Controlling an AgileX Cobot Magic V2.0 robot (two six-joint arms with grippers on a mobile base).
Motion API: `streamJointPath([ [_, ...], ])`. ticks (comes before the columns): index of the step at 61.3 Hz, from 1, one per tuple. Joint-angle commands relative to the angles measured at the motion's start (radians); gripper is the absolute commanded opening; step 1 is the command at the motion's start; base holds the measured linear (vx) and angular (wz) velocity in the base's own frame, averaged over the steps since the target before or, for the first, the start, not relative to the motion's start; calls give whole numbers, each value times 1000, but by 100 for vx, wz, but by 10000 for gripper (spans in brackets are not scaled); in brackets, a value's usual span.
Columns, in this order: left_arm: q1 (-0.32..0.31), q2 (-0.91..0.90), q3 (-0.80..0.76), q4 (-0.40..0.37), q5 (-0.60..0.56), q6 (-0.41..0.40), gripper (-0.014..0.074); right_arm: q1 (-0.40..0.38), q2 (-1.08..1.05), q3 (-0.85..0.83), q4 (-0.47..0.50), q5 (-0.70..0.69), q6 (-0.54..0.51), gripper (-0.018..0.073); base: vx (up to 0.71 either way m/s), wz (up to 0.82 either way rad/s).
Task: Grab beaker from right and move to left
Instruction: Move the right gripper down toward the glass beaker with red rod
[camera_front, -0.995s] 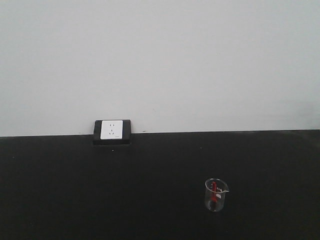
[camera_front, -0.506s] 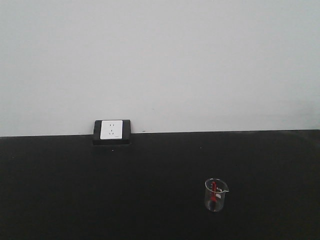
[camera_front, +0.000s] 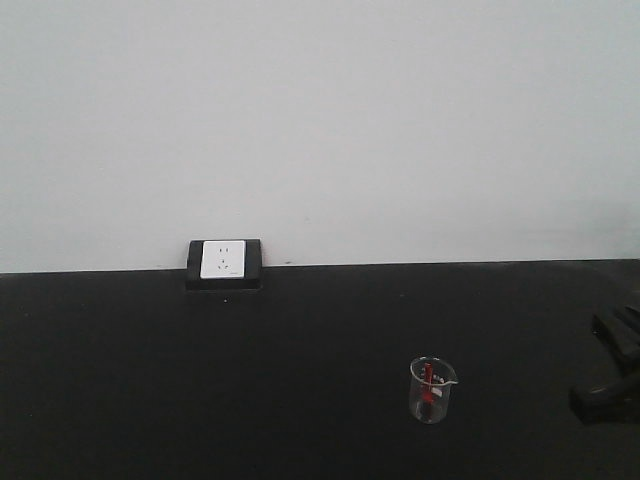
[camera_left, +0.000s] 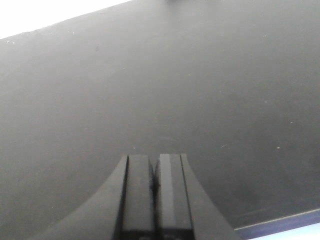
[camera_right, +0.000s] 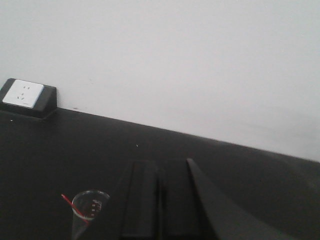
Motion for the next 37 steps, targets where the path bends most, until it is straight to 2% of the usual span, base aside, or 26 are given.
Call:
streamJointPath([
  [1,-6,-6,19,0,-76,-1,-6,-5,38,-37,-52,-208,11,323,0,0],
  [8,-6,-6,19,0,-76,-1,-6,-5,98,-38,-26,-270,41,515,0,0],
  [13,-6,-6,19,0,-76,-1,-6,-5,147,-38,43,-311,41,654,0,0],
  [18,-6,-6,19,0,-76,-1,-6,-5,195,-38,125,-375,41,732,0,0],
  [25,-6,-6,19,0,-76,-1,-6,-5,238,-38,192,-421,51,727,0,0],
  [31,-6,-6,19,0,-76,-1,-6,-5,261,-38,183,-431,108,716,0,0],
  [37,-6,-6,19,0,-76,-1,-6,-5,321,-38,156,-513,135,694,0,0],
])
